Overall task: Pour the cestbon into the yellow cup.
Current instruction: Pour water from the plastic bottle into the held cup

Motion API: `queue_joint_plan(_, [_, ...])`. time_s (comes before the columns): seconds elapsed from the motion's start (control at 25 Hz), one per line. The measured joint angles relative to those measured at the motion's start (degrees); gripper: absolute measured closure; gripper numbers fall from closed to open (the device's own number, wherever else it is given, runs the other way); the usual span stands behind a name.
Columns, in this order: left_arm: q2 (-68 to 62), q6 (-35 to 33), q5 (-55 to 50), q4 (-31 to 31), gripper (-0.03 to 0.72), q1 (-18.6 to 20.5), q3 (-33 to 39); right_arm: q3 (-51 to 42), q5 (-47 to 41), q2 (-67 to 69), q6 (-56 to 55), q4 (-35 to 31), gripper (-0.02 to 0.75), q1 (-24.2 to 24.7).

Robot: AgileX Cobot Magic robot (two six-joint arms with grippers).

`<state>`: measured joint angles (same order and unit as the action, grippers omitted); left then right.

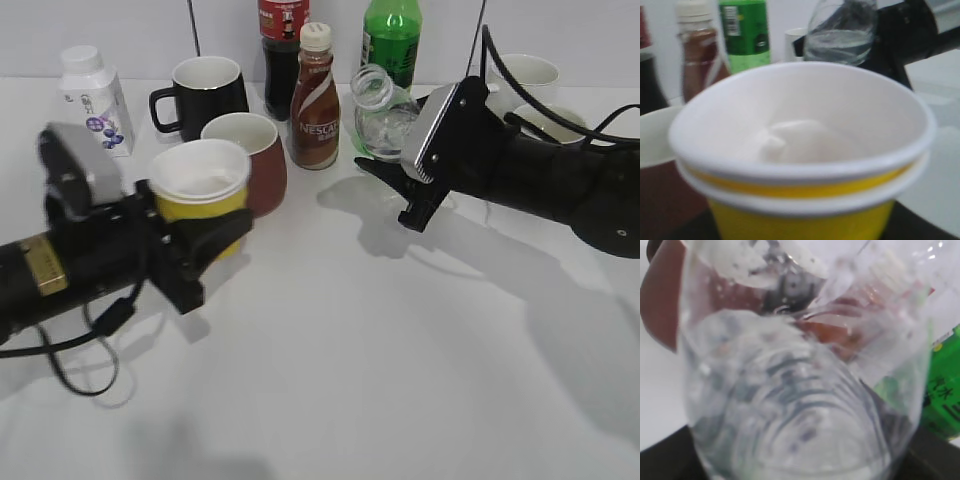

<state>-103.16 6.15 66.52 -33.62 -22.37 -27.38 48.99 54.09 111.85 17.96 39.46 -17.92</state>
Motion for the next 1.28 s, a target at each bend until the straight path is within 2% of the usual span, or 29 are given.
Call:
queue_joint_plan(0.36, [0.1, 4.3, -12.6, -2.1, 0.352, -5.1, -9.1, 0.0, -0.1, 0.0, 11.4, -0.1, 0.266, 0.0])
queue_joint_plan(0.6, [0.1, 4.4, -20.3, -2.6, 0.352, -9.7, -12.4, 0.0, -0.5, -0.2, 18.0, -3.9, 0.266, 0.0])
queue_joint_plan(1.0, [-3.2, 4.6, -20.9, -2.7, 0.352, -12.4, -15.6, 0.0, -0.8, -0.6, 29.2, -7.6, 0.266, 0.0])
queue_joint_plan(1.28, [-3.2, 4.6, -20.5, -2.5, 0.353, -12.6, -15.7, 0.0, -0.8, -0.6, 38.6, -11.3, 0.266, 0.0])
